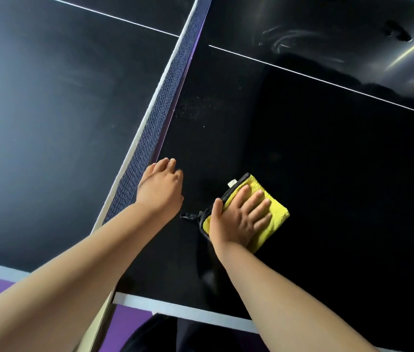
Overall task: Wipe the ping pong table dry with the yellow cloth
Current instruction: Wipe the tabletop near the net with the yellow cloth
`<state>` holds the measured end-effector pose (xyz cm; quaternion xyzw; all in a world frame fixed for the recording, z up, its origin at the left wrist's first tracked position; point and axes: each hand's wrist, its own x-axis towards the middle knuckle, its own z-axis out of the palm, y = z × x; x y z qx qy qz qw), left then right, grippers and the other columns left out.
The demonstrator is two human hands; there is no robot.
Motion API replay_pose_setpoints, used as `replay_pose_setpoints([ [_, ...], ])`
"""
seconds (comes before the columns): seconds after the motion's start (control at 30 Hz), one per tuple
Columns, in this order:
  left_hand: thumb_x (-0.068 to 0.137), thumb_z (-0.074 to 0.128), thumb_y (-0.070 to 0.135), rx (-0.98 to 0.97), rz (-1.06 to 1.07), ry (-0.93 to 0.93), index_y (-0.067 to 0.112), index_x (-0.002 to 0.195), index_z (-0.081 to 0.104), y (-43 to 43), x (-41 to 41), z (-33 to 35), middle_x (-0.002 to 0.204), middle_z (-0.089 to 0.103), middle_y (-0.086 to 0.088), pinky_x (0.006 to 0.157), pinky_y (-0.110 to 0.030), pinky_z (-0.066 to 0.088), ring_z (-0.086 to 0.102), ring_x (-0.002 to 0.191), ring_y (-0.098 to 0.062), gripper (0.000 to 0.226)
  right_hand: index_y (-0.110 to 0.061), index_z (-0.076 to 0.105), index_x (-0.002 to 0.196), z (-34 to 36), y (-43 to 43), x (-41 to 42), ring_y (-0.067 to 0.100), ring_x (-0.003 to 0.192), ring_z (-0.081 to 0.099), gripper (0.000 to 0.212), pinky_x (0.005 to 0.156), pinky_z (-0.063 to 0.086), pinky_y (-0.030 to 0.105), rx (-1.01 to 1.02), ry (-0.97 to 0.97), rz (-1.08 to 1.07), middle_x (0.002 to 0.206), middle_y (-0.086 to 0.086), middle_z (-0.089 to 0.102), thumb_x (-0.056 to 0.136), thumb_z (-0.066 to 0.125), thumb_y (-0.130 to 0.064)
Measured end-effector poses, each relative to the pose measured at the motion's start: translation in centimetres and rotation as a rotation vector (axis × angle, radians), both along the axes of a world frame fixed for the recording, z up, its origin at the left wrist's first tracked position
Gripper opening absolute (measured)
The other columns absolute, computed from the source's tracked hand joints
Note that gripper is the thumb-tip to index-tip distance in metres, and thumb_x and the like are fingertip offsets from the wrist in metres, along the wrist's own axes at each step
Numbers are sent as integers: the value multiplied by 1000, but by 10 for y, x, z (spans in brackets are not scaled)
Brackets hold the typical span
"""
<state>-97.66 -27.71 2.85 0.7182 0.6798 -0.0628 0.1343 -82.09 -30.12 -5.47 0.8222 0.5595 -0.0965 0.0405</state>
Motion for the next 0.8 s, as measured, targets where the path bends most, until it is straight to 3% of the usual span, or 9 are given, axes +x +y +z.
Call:
replay_pose_setpoints([
  [0.17,87,52,22,-26,10,9,15,128,48,47,4,-12,147,33,-7,110,-32,19,23,138,-23,42,-15,0,157,1,97,4,41,148,-12,82,117,-9,58,-16,34,-52,163,19,-8,96,33,-59],
  [0.4,83,63,43,-195,44,58,12,150,12,141,11,-31,158,6,-8,116,-35,8,4,145,-23,89,-14,-3,157,-7,230,16,43,148,-11,81,118,-8,59,21,-2,-92,163,20,-8,97,29,-59],
  [0.63,65,75,58,-322,-68,292,10,146,-19,240,24,-35,153,-26,-12,116,-47,-8,-21,142,-26,133,-12,1,157,-11,354,21,46,147,-9,80,118,-6,61,44,1,-147,162,23,-4,97,28,-57],
  [0.8,57,79,60,-410,-122,314,11,144,-26,262,23,-41,152,-29,-11,115,-49,-8,-24,141,-24,145,-12,3,157,-12,421,20,47,147,-9,80,117,-6,61,65,10,-146,162,23,-4,97,29,-58],
])
